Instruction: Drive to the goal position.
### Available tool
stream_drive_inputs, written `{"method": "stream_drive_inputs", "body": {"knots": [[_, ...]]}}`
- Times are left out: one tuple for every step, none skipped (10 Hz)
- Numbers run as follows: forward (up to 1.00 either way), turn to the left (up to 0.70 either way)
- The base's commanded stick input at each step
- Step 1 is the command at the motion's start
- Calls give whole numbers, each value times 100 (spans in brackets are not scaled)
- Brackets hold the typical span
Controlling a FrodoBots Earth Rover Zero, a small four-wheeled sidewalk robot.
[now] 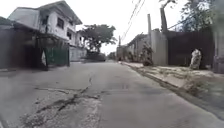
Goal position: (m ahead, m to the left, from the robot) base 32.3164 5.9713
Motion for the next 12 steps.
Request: {"method": "stream_drive_inputs", "body": {"knots": [[100, 0], [100, 0], [100, 0], [100, 0], [100, 0], [100, 0], [100, 0], [100, 0], [100, 0], [100, 0], [100, 0], [100, 0]]}}
